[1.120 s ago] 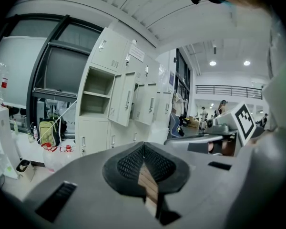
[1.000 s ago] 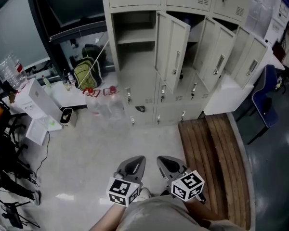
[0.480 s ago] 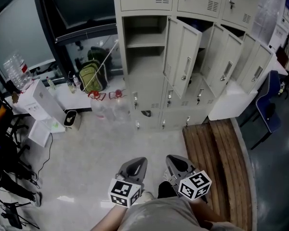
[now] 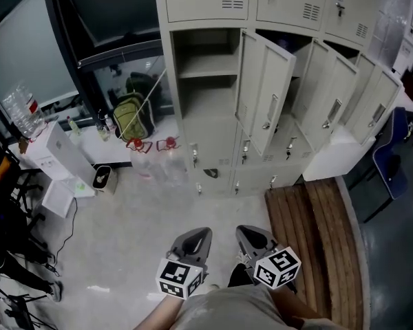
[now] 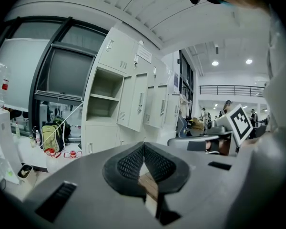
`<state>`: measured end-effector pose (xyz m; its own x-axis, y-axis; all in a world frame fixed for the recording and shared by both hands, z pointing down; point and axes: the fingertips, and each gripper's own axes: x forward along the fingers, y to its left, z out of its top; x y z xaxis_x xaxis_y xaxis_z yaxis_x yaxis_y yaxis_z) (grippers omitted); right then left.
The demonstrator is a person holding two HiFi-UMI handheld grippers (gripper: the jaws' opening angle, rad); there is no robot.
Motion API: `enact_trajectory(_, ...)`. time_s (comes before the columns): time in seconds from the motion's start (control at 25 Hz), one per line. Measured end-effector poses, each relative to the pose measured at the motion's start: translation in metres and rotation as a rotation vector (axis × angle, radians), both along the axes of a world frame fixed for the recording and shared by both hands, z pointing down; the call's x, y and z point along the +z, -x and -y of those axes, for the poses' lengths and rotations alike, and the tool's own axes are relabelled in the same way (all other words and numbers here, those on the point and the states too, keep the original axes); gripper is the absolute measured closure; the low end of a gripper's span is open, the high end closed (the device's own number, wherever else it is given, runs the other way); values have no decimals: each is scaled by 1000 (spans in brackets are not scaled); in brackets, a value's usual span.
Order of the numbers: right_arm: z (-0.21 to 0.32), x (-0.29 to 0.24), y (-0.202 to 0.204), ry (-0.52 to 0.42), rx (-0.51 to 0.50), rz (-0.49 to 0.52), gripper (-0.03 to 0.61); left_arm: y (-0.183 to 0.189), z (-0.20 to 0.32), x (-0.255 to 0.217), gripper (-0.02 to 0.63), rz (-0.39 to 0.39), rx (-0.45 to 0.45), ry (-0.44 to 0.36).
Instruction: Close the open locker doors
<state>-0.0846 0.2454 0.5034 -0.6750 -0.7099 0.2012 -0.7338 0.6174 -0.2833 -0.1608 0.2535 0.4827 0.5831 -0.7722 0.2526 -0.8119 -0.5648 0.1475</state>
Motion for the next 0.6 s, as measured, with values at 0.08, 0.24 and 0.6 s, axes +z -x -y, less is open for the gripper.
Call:
enact_trajectory(0.08,16,0,-3,1,-3,0,551,-4,14,1,597,2,3,12)
enact_trajectory(0.24,47,-1,-10,-1,-3,5,549,-15,47,2,597,-5,9,9)
enact_trajectory(0.6,107,-4,-41,11,13,-8,551,-49,111,2,597,-16,40,20)
